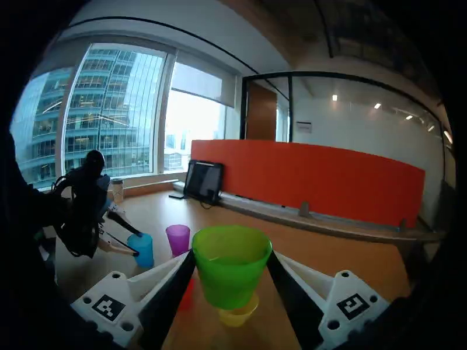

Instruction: Pour water

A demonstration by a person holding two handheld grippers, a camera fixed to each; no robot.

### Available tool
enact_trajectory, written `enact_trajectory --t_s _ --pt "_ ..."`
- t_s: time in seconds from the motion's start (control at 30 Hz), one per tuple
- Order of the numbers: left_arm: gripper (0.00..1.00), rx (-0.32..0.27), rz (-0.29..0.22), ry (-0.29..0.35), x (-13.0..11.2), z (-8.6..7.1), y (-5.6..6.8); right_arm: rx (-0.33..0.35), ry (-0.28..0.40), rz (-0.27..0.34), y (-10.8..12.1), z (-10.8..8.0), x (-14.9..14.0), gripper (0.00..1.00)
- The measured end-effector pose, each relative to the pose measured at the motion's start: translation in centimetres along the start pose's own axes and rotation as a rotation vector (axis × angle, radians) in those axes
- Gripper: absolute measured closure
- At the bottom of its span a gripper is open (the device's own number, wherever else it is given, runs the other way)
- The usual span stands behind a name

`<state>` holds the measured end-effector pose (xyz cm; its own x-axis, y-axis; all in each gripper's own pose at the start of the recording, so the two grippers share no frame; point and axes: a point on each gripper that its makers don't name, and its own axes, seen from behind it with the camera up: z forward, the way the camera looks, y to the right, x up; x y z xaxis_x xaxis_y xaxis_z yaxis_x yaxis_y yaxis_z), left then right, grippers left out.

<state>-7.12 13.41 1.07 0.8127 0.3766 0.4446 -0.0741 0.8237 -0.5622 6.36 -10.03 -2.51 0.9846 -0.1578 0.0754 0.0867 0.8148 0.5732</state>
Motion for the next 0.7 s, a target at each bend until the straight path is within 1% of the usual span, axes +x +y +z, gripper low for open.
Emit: enact_trajectory --t_s 0.27,0.37,0.7 --pt "0.01 0.01 -0.009 -0.013 -1.1 -0.8 -0.1 0.039 -0.056 0.024 -1.8 -0.5 -2.9 0.1" --pt "0.01 0.014 -0.016 -0.019 -1.4 -1.1 -0.1 0.049 -0.078 0.026 -2.3 -0.6 -4.0 0.1" --pt "0.01 0.034 -0.026 -0.008 -1.7 -2.2 -0.1 0.091 -0.146 0.024 -3.8 -1.0 -6.7 0.1"
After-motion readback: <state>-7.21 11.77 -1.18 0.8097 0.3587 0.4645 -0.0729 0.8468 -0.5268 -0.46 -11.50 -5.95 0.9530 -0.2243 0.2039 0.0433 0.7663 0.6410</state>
